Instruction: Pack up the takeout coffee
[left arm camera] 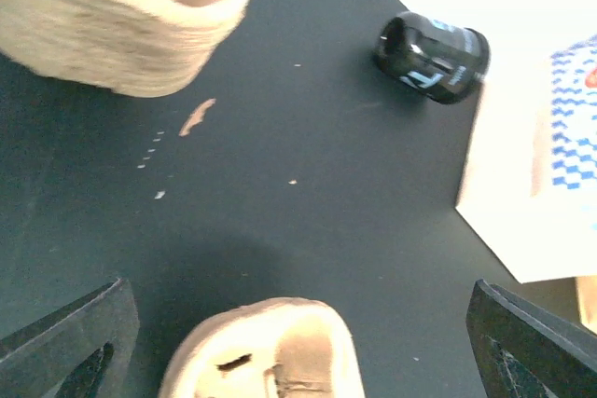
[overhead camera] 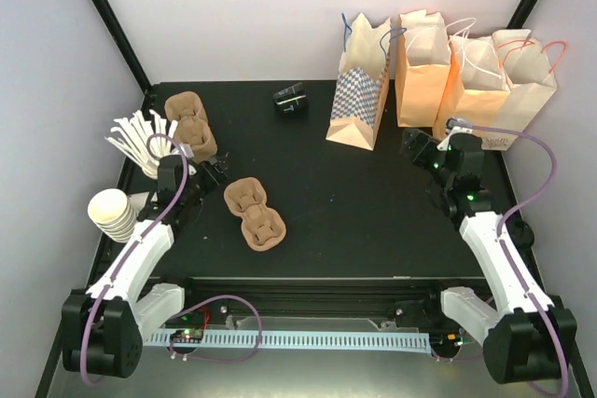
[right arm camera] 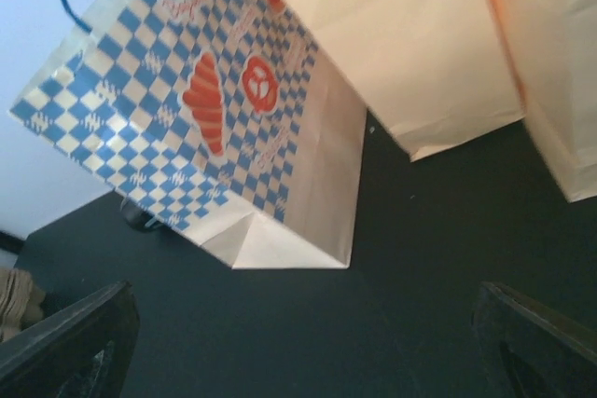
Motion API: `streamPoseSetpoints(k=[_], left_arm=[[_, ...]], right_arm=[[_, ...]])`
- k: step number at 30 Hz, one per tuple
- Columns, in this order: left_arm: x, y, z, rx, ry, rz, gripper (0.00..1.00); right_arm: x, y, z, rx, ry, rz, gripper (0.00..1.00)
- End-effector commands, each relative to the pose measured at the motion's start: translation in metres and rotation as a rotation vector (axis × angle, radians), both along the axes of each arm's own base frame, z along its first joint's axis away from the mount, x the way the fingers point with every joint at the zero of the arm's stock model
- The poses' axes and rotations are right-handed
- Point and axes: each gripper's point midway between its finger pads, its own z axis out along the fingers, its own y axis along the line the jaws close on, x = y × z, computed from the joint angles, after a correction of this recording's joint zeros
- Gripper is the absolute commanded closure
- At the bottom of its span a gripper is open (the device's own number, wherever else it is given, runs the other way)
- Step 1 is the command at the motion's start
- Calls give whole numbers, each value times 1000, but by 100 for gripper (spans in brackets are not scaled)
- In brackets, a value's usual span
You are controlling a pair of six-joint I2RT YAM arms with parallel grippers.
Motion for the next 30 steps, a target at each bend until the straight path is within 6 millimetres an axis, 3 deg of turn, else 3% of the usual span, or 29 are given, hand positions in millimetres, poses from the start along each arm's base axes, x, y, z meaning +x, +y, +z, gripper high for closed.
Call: streamPoseSetpoints(k=[1,4,13,20,24,25,26,27,30], left_arm=[[5,-29,31,-41,-83,-171,1],[4,-48,43,-82,-147,-280,1],[-13,-101,82,-198,-297,-596,1],[-19,-127,90,-198,-317,-680,1],[-21,-137,98,-184,-352,-727,1],[-21,-138,100,-180,-359,-732,1],[-21,-138,102,-174,-364,-736,1],[-21,-138,104,-167,-369,-738,1],[-20,-139,108,-154,-375,-745,1]], right_arm=[[11,37,10,69,-9,193,0],[25,35,14,77,-9,172,0],[90,37,55,112,83,118,0],[138,46,76,94,105,101,2],[170,56,71,20,160,63,6],[178,59,79,11,154,55,9],[185,59,70,-4,187,43,14],[193,61,75,-11,186,37,15],[209,60,62,-29,233,-2,23]])
